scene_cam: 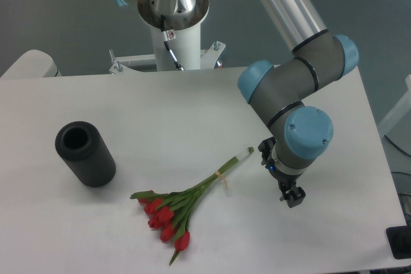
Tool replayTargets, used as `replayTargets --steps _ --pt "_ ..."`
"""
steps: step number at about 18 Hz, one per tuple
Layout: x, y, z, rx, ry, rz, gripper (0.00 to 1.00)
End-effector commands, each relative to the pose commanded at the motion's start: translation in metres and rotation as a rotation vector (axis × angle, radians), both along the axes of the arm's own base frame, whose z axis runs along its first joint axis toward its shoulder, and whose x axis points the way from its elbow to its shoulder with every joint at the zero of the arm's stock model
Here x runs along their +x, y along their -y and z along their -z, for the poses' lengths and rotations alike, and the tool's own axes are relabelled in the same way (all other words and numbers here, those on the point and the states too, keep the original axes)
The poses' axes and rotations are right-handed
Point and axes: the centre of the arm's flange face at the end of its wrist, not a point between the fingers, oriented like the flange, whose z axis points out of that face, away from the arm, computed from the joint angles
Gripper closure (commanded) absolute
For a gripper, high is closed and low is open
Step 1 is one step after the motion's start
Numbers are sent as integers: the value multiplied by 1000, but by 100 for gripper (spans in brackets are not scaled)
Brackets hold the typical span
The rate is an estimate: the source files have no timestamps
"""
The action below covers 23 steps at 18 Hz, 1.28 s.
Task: Pick up the flowers from the table
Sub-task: 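Move the gripper over the red tulip stems and lower it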
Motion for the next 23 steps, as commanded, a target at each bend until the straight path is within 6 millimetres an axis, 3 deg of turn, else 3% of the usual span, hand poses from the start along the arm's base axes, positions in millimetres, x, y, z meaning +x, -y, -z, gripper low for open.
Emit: replayTargets --steps 7,9,11,18,23 --pt "2 -1 -1 -3 3 -5 0" --pt "13 -5 -3 3 15 -8 0" --pt "34 -21 -8 5 12 -2 0" --pt "91 -59 4 -19 23 -85 0" --pt "119 -56 36 -14 10 -114 0"
